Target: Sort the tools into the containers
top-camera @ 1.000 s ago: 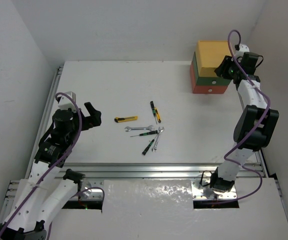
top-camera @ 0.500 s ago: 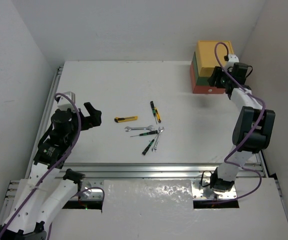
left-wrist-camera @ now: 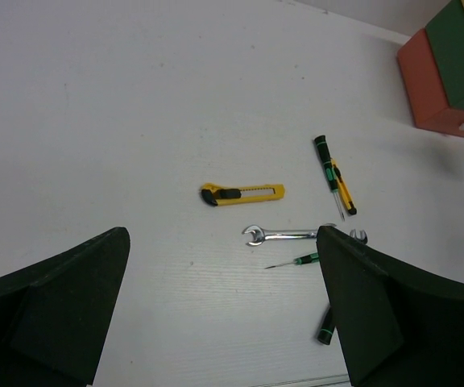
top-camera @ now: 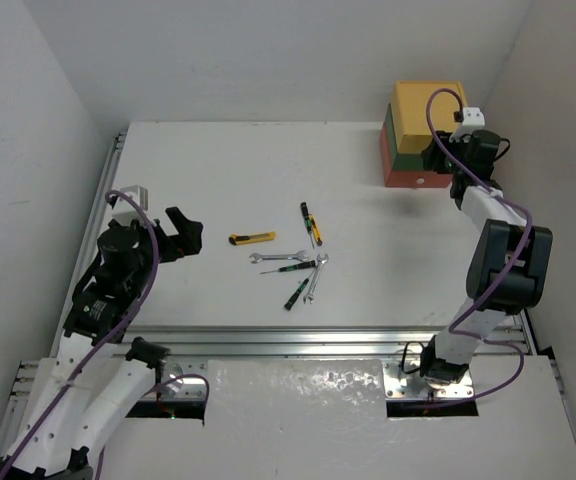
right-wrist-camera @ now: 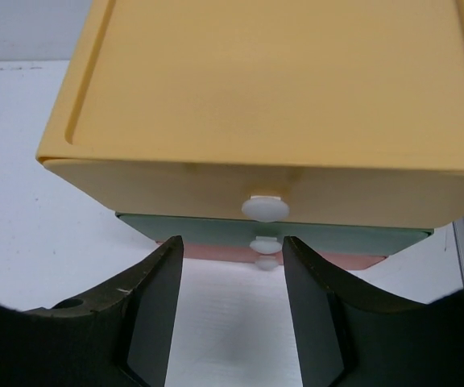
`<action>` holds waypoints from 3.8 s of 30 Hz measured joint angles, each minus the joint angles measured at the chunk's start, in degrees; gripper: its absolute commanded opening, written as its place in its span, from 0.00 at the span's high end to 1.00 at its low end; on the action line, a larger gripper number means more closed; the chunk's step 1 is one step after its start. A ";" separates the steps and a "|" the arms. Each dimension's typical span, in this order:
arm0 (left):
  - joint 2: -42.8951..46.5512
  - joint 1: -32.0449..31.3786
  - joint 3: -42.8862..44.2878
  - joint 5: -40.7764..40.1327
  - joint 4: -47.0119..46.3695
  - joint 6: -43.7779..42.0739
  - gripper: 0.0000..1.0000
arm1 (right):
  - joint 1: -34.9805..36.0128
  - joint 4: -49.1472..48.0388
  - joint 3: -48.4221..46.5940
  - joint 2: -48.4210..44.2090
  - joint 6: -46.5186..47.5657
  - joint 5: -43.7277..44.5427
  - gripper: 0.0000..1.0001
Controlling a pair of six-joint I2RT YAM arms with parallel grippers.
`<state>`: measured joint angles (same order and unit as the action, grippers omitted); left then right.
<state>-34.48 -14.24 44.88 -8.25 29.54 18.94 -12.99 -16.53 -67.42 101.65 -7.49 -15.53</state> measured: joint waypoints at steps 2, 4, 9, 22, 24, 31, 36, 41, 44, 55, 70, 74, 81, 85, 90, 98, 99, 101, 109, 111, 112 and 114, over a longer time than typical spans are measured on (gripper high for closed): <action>0.17 0.00 0.00 0.11 -0.04 -0.09 0.00 | 0.00 -0.04 -0.35 0.00 0.09 -0.02 0.48; 0.33 -0.04 0.00 0.20 -0.17 -0.24 0.00 | 0.00 0.37 -1.31 0.17 0.37 -0.02 0.51; 0.33 -0.09 -0.02 0.24 -0.20 -0.44 0.00 | 0.00 0.59 -3.56 0.63 1.40 0.13 0.57; 0.31 -0.44 -0.02 0.44 -0.20 -0.46 0.00 | 0.09 4.96 -7.28 3.26 4.37 1.97 0.47; 0.26 -0.48 -0.02 0.44 -0.20 -0.44 0.00 | 0.13 5.09 -7.28 3.26 4.66 2.38 0.51; 0.09 -0.85 -0.02 0.46 -0.20 -0.46 0.00 | 0.13 5.64 -8.52 4.72 5.01 2.21 0.64; 0.09 -0.85 -0.35 0.44 -0.20 -0.44 0.00 | 0.13 6.47 -9.44 6.01 5.11 1.88 0.68; -0.02 -0.85 -0.39 0.46 -0.22 -0.44 0.00 | 0.11 6.36 -9.44 6.01 5.73 1.44 0.67; -0.02 -0.85 -0.39 0.46 -0.22 -0.44 0.00 | 0.13 6.38 -9.49 6.01 6.01 1.07 0.61; -0.02 -0.85 -0.39 0.61 -0.22 -0.44 0.00 | 0.09 6.86 -10.73 6.03 6.45 0.39 0.82; 0.15 -1.07 -0.44 0.63 -0.22 -0.46 0.00 | 0.72 1.14 -1.57 0.81 4.98 2.10 0.88; 0.57 -1.22 -0.44 0.63 -0.24 -0.46 0.00 | 0.76 -2.19 4.28 -3.02 3.67 2.82 0.88; 1.11 -1.62 -0.44 0.66 -0.24 -0.46 0.00 | 1.16 -4.20 13.77 -10.95 1.99 4.24 0.79; 1.27 -1.95 -0.44 0.63 -0.24 -0.46 0.00 | 1.33 -4.07 16.02 -13.62 1.07 4.39 0.38; 1.27 -2.21 -0.44 0.61 -0.24 -0.44 0.00 | 1.90 -2.03 16.06 -15.13 -1.44 4.33 0.16; 1.25 -2.27 -0.44 0.48 -0.22 -0.44 0.00 | 12.63 8.00 15.52 -18.67 -6.49 10.58 0.01; 1.20 -2.27 -0.44 0.44 -0.22 -0.44 0.00 | 14.86 9.94 15.52 -19.58 -7.91 11.67 0.01; 1.09 -2.29 -0.44 0.35 -0.22 -0.44 0.00 | 17.49 12.92 15.54 -21.05 -9.77 12.92 0.01; -0.04 -2.29 -0.44 -2.54 0.24 0.22 0.00 | 40.17 22.58 20.09 -29.09 -18.29 28.44 0.01; -0.02 -2.29 -0.44 -3.54 0.35 0.57 0.00 | 45.11 23.76 19.41 -26.71 -18.97 29.24 0.01; -0.02 -2.29 -0.44 -3.96 0.35 0.70 0.00 | 46.66 24.79 18.38 -24.46 -19.12 29.35 0.02; -0.02 -2.29 -0.44 -4.66 0.44 0.90 0.00 | 48.17 27.39 14.36 -18.49 -19.23 29.33 0.15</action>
<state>-34.50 -16.53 44.45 -12.91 29.98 19.84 35.18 10.85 -53.06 83.15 -26.72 13.80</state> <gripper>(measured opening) 0.996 0.934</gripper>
